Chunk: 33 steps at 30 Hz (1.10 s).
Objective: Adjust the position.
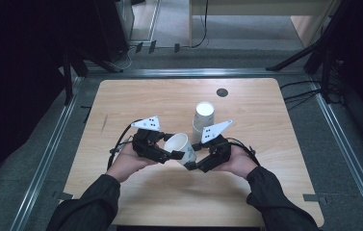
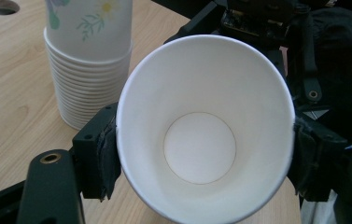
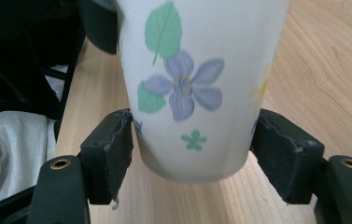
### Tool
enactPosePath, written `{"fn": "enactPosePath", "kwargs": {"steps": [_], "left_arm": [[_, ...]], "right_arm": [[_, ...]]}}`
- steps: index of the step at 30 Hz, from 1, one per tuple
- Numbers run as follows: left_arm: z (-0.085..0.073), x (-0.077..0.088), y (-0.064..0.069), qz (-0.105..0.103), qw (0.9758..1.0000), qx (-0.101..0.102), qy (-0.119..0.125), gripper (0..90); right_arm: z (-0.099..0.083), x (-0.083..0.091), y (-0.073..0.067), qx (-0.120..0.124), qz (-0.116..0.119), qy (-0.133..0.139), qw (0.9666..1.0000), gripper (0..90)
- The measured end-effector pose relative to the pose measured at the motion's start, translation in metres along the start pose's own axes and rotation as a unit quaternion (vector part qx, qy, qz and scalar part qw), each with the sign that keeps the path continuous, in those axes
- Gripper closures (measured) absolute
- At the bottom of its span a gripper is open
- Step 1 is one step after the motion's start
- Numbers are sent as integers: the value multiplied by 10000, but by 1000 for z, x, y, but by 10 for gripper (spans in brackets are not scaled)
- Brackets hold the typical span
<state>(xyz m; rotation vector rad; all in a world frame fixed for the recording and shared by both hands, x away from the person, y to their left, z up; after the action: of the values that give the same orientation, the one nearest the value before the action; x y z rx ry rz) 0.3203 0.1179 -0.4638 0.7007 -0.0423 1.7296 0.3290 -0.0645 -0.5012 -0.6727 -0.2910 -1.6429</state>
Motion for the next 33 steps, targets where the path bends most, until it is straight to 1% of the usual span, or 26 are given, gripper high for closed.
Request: {"fn": "enactPosePath", "kwargs": {"steps": [3, 5, 7, 10, 11, 14, 15, 16, 17, 19, 20, 21, 23, 24, 25, 28, 29, 30, 31, 32, 33], "left_arm": [[2, 5, 0, 10, 10000, 2, 22, 243], [4, 9, 0, 83, 9999, -66, -44, 244], [5, 11, 0, 83, 9999, -87, -58, 244], [8, 22, -3, 198, 9996, -107, -142, 244], [8, 22, -3, 198, 9996, -107, -142, 244], [14, 35, -7, 412, 9987, -178, -254, 243], [14, 35, -7, 412, 9987, -178, -254, 244], [17, 40, -8, 460, 9983, -196, -306, 244], [22, 47, -9, 568, 9973, -264, -396, 244], [24, 50, -10, 609, 9968, -282, -438, 244], [28, 56, -12, 703, 9955, -328, -545, 244], [28, 56, -12, 703, 9955, -328, -545, 245], [31, 61, -13, 803, 9940, -361, -651, 245], [33, 66, -15, 890, 9925, -402, -739, 245], [33, 66, -15, 890, 9925, -402, -739, 245], [33, 72, -21, 976, 9914, -349, -795, 245], [32, 73, -23, 1015, 9907, -338, -843, 245], [32, 73, -23, 1015, 9907, -338, -843, 245], [30, 75, -27, 1092, 9895, -304, -894, 245], [30, 75, -27, 1092, 9895, -304, -894, 246], [28, 77, -31, 1166, 9882, -264, -953, 245]], "right_arm": [[0, 0, 1, 5, -17, 8, 10000, 307], [-1, 2, 2, 6, -49, -17, 10000, 307], [-1, 3, 2, -9, -57, -9, 10000, 307], [-3, 9, 3, -53, -94, 16, 9999, 307], [-3, 9, 3, -53, -94, 16, 9999, 307], [-5, 14, 5, -33, -152, 20, 9999, 307], [-5, 14, 5, -33, -152, 20, 9999, 307], [-5, 14, 5, -9, -158, 27, 9999, 307], [-6, 16, 5, -3, -183, 39, 9998, 307], [-7, 17, 5, -48, -186, 50, 9998, 307], [-8, 18, 5, -57, -177, 36, 9998, 307], [-8, 18, 5, -57, -177, 36, 9998, 307], [-9, 21, 6, -41, -216, 31, 9998, 309], [-10, 22, 6, -42, -270, 28, 9996, 310], [-10, 22, 6, -42, -270, 28, 9996, 310], [-13, 26, 8, -14, -325, 36, 9995, 310], [-13, 26, 8, -19, -329, 21, 9995, 310], [-13, 26, 8, -19, -329, 21, 9995, 310], [-15, 27, 8, -54, -353, -33, 9994, 311], [-15, 27, 8, -54, -353, -33, 9994, 311], [-16, 28, 7, -25, -351, -12, 9994, 313]]}}
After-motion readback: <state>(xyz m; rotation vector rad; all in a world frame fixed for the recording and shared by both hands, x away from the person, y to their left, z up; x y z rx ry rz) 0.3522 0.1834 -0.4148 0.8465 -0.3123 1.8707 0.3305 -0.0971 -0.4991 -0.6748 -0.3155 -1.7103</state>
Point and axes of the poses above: each handheld gripper's, and its own axes: x roughly backward along the jaws, z roughly out of its top, y roughly to its right, the point moved 4 cm from there along -x, roughly forward along the jaws, and after that the axes turned 5 degrees about -z, right-handed, at the moved point
